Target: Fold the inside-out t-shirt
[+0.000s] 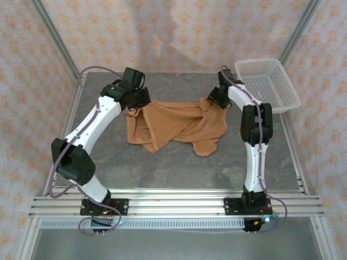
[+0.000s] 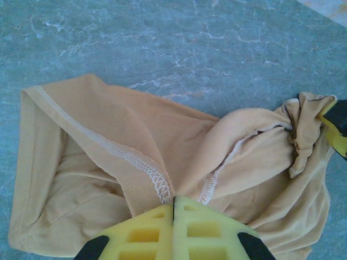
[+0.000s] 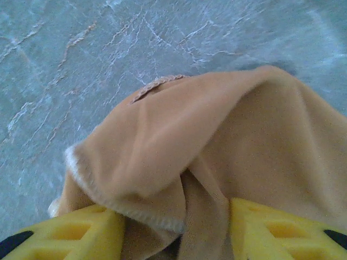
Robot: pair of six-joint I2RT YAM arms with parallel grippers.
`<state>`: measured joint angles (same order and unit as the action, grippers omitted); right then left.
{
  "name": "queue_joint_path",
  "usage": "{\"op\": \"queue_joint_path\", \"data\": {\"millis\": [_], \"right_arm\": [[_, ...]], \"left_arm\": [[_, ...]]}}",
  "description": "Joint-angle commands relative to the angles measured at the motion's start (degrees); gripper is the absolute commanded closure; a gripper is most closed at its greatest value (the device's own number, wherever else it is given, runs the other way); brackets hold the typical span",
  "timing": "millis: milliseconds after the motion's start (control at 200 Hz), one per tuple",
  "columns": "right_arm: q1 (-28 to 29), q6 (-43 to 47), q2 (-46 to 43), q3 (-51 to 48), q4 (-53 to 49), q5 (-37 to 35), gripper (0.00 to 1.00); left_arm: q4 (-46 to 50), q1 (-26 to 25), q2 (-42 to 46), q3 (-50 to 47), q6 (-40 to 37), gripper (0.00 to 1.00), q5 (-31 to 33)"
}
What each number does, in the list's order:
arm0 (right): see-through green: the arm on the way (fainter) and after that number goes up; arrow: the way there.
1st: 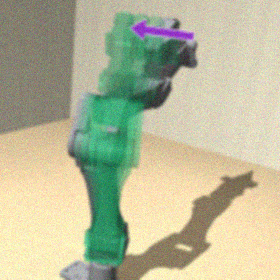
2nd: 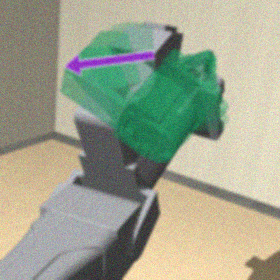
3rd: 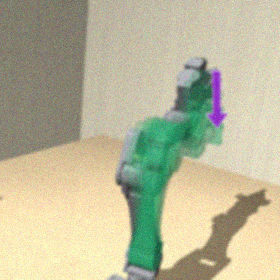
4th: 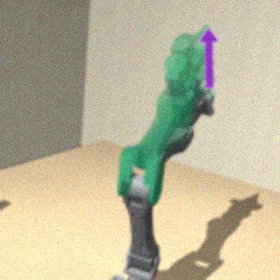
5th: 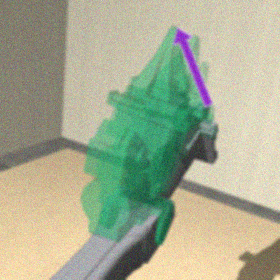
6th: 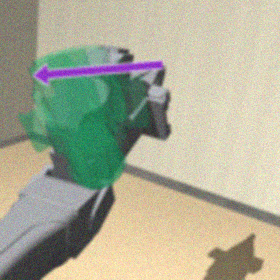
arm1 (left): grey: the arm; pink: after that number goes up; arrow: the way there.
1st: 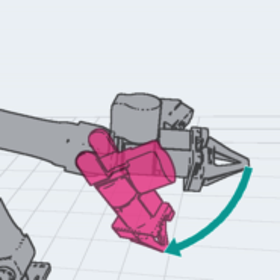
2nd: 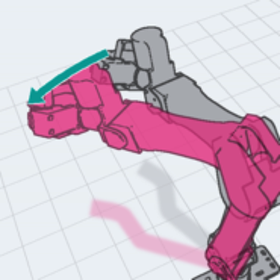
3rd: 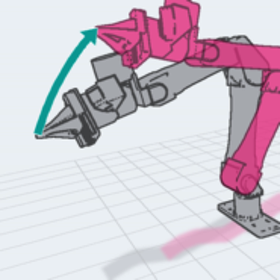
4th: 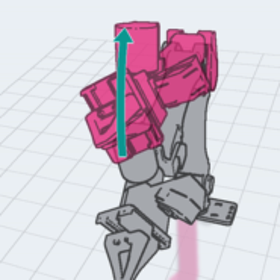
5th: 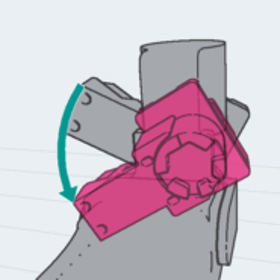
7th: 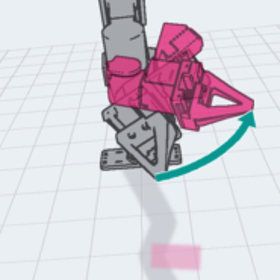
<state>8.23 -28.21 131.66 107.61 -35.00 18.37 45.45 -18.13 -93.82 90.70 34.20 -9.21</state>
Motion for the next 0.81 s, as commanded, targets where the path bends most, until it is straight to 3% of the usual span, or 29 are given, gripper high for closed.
{"op": "queue_joint_path", "data": {"millis": [0, 80, 150, 405, 801], "right_arm": [[0.6, -3.6, 3.6, 4.5, 2.6, 1.8, 0.54], [0.7, -4.0, 3.9, 6.5, 2.0, 1.8, 0.82], [0.7, -3.7, 1.7, 6.8, 0.6, 1.6, 1.0], [-0.3, 1.9, -19.0, 3.7, -6.6, -2.8, 1.0], [-1.4, 3.8, -52.7, -8.2, -7.7, -4.4, 1.0]], "left_arm": [[2.8, 1.0, 0.5, -0.1, -1.7, 1.0, -0.6], [3.2, 1.6, 0.8, -0.3, -2.3, 1.0, -0.7], [3.5, 2.2, 1.4, -0.5, -2.5, 1.0, -0.6], [9.4, 9.3, 5.8, 6.4, -5.1, 1.0, -2.2], [11.0, 21.0, 24.1, 13.9, -0.8, 1.0, -1.4]]}}
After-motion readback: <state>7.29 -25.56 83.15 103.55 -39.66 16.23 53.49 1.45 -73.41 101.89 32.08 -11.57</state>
